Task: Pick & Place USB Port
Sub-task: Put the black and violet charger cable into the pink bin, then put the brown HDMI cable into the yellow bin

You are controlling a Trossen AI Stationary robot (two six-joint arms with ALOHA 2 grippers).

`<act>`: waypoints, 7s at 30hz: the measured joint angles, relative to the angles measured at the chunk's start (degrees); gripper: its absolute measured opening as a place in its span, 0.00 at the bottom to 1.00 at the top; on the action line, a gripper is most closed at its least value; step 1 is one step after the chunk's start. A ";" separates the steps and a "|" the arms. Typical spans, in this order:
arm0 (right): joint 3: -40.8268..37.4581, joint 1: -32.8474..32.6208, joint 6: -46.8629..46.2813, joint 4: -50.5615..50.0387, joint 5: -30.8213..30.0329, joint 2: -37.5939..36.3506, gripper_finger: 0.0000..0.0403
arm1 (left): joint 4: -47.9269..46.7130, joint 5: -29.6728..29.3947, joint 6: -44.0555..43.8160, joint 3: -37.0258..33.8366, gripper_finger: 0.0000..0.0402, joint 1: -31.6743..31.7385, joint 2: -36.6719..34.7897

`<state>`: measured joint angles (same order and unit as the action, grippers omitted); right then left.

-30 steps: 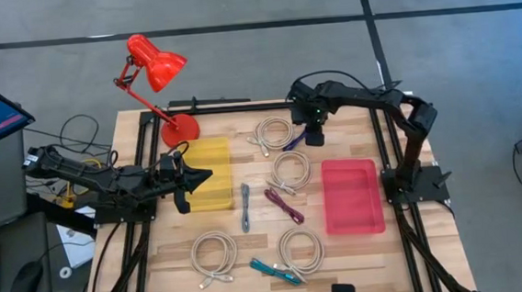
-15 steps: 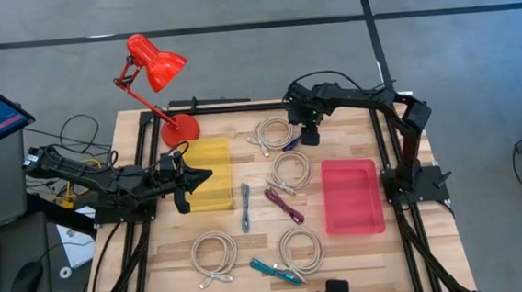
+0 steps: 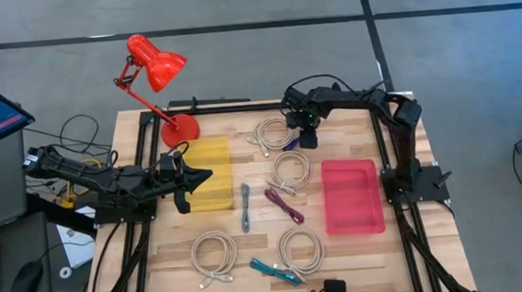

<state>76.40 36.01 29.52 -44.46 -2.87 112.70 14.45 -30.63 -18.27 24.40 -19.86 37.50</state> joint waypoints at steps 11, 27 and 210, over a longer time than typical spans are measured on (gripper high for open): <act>0.15 0.00 0.02 1.10 0.00 1.80 0.36 | -0.01 0.00 0.01 0.00 0.01 0.00 0.00; 0.11 0.15 -0.06 1.91 1.35 1.89 0.27 | -0.01 0.00 -0.01 0.00 0.02 0.00 0.00; -18.34 -29.66 -71.38 1.89 -4.97 -44.08 0.24 | 0.17 -2.60 1.93 0.00 0.02 0.00 0.01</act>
<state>58.06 6.35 -41.87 -42.57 -7.84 68.62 14.62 -33.23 -16.34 24.40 -19.86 37.51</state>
